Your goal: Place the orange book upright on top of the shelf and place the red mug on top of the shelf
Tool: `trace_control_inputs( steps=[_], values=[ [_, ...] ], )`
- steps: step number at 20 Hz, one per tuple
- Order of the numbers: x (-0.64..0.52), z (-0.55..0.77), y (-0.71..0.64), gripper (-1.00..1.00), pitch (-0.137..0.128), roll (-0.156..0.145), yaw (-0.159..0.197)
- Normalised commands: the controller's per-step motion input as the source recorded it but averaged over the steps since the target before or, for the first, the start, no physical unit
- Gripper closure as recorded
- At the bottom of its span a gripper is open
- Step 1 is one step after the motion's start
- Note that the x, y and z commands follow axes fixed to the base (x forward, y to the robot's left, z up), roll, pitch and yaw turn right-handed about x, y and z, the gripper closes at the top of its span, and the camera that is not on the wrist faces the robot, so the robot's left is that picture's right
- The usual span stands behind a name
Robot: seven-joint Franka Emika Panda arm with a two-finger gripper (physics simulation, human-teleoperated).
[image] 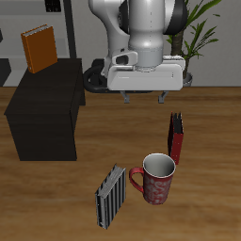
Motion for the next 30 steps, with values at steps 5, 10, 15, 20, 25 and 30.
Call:
trace_control_inputs(
  steps=[5,10,15,20,25,30],
  values=[
    [0.22,-0.16,0.10,-1.00,-0.002,0.007,0.039],
    [0.29,-0.15,0.22,-1.00,-0.045,0.012,0.031],
    [0.32,-0.31,0.15,-1.00,0.035,0.006,0.033],
    [0.19,-0.15,0.11,-1.00,0.000,-0.004,0.028],
    [0.16,-0.19,0.14,-1.00,0.014,0.002,0.021],
    [0.09,-0.18,0.24,-1.00,-0.013,-0.010,0.055]
  ],
)
